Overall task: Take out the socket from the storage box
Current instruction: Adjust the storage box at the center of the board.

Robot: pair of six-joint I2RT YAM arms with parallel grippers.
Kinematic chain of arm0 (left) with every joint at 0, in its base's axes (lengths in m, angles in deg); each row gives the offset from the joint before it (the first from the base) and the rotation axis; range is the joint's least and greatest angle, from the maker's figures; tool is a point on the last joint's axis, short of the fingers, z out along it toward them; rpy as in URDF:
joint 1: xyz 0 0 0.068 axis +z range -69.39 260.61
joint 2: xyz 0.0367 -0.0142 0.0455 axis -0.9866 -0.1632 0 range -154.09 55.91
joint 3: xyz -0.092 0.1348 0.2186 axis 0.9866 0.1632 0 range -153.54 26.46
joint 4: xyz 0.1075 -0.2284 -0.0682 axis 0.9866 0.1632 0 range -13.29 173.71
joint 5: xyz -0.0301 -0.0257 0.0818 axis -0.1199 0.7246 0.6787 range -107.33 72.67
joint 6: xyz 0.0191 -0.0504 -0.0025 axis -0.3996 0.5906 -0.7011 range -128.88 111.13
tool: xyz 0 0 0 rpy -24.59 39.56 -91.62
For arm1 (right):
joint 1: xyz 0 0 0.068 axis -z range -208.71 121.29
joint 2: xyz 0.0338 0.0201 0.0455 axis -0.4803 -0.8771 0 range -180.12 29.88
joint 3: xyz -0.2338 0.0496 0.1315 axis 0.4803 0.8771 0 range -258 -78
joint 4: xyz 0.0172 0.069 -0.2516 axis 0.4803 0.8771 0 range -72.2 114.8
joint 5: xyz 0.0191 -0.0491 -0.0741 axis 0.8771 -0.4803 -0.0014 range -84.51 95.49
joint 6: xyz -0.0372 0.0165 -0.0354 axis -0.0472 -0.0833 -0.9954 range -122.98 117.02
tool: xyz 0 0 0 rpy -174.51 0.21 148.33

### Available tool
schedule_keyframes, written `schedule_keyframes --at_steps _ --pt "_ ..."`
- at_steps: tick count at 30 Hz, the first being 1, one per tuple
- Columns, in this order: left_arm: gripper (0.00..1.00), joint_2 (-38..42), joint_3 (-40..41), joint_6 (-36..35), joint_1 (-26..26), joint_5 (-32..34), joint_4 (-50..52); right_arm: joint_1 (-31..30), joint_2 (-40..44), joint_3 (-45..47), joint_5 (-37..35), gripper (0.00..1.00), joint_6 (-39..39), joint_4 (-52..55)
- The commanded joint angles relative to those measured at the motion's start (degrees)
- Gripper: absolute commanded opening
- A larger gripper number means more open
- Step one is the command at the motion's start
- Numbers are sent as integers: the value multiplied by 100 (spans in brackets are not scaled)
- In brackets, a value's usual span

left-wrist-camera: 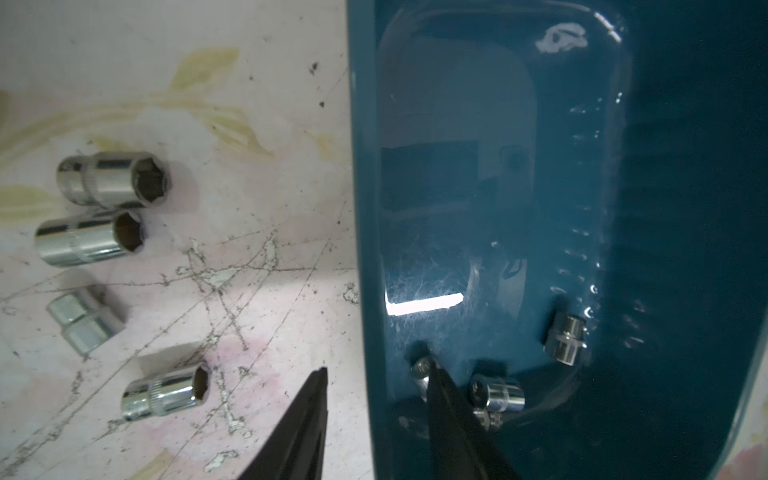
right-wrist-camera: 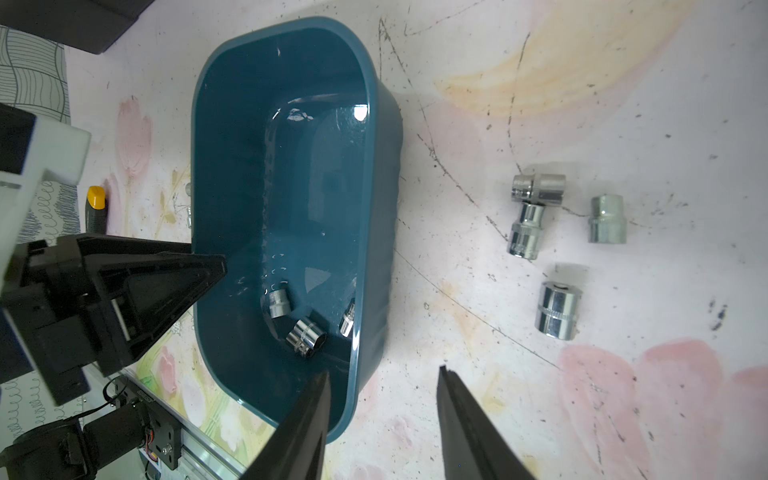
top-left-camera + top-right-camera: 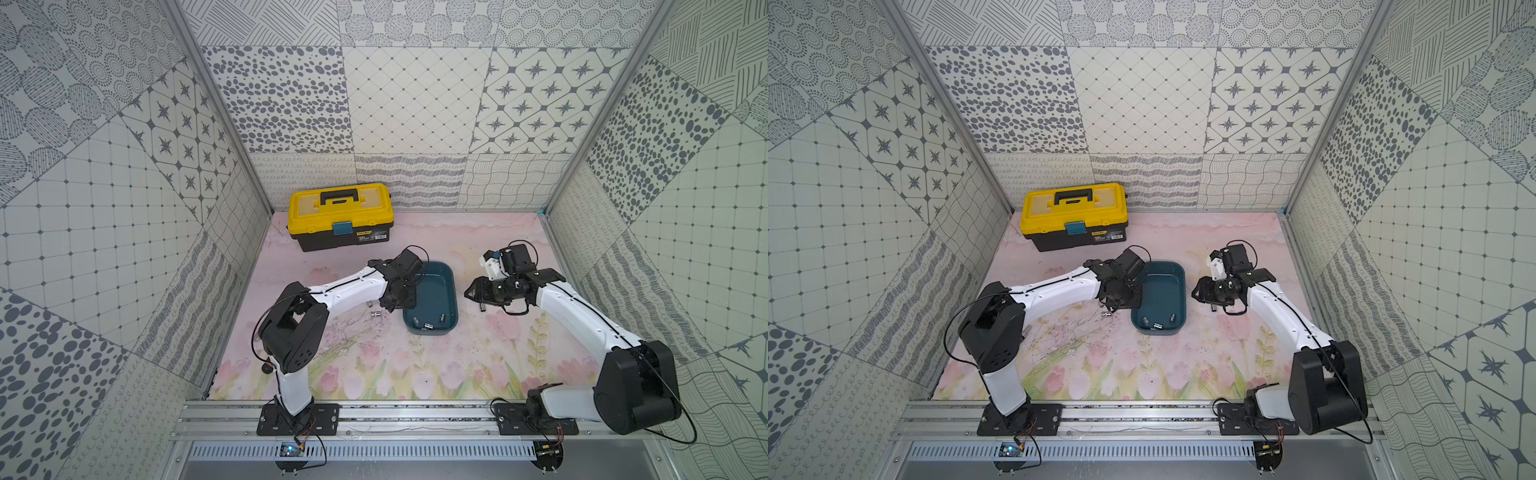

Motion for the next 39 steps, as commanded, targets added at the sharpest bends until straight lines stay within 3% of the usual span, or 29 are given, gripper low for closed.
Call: schedule_keyframes --at_steps 1,5,14,26,39 --pt "34 -116 32 32 13 -92 17 -21 55 3 28 47 20 -145" --pt "20 -181 -108 56 15 -158 301 -21 63 -10 28 47 9 -129" --pt "1 -340 -800 125 31 -609 1649 -21 85 -30 36 47 -6 -104" --pt "0 -479 -1550 307 137 -1590 3192 -24 103 -33 81 47 -11 -75" --pt "0 -595 -1656 656 340 -1862 3418 -21 109 -44 85 47 -27 -44"
